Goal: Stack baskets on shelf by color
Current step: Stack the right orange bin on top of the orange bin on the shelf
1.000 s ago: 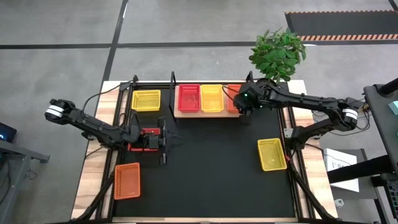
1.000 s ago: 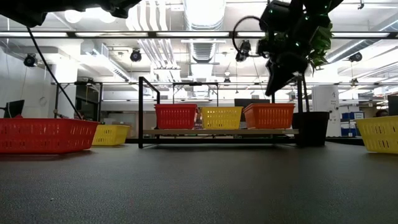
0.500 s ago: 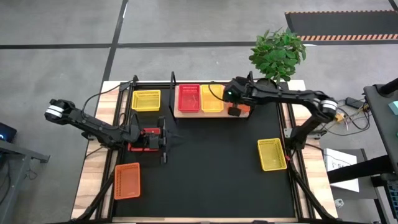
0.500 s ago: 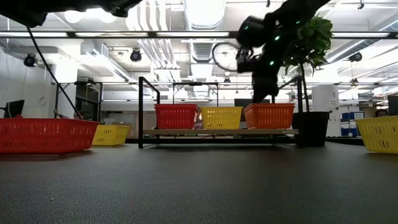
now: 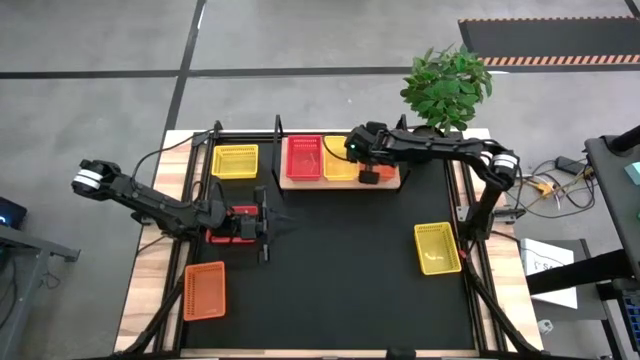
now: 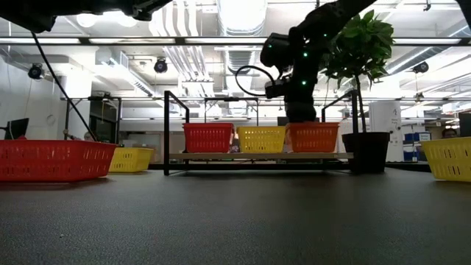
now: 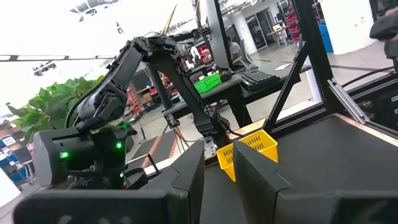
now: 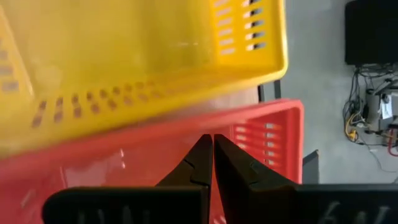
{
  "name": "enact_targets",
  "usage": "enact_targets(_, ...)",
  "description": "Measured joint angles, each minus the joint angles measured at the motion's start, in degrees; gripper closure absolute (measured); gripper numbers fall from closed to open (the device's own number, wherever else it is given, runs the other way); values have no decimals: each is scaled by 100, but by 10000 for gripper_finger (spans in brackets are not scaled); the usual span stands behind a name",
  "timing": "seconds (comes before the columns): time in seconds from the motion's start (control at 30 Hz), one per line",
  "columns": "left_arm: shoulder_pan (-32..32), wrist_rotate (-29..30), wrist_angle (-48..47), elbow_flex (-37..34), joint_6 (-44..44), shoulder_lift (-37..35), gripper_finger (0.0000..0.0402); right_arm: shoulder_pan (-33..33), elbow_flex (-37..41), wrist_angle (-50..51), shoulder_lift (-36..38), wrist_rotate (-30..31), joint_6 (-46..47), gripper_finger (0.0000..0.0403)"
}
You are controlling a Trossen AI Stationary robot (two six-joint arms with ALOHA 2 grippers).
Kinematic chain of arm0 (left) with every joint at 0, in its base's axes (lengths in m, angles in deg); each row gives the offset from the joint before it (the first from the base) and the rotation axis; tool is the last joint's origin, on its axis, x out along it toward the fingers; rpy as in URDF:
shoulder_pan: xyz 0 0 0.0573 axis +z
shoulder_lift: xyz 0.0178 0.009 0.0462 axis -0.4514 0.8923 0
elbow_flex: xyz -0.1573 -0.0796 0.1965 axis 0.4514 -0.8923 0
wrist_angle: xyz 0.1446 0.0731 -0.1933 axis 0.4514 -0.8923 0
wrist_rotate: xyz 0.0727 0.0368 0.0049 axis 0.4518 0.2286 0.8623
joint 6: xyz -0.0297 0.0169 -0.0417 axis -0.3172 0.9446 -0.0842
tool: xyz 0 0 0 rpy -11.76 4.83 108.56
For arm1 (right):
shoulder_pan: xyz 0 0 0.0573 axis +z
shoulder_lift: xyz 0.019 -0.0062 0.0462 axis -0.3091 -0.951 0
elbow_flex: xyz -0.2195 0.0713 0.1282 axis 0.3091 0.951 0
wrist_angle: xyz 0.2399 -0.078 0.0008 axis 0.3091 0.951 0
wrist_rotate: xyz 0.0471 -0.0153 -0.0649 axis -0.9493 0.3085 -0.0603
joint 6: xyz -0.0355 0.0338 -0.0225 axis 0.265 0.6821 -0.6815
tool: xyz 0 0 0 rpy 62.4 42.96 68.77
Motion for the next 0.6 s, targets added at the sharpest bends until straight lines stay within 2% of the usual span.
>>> enact_targets(0.2, 0, 1, -19, -6, -2, 0, 332, 0, -13, 402, 114, -141, -286, 394)
enact_targets(0.6, 0, -1, -19, -15, -9, 0, 332, 3, -4, 1331, 437, -996, -310, 394)
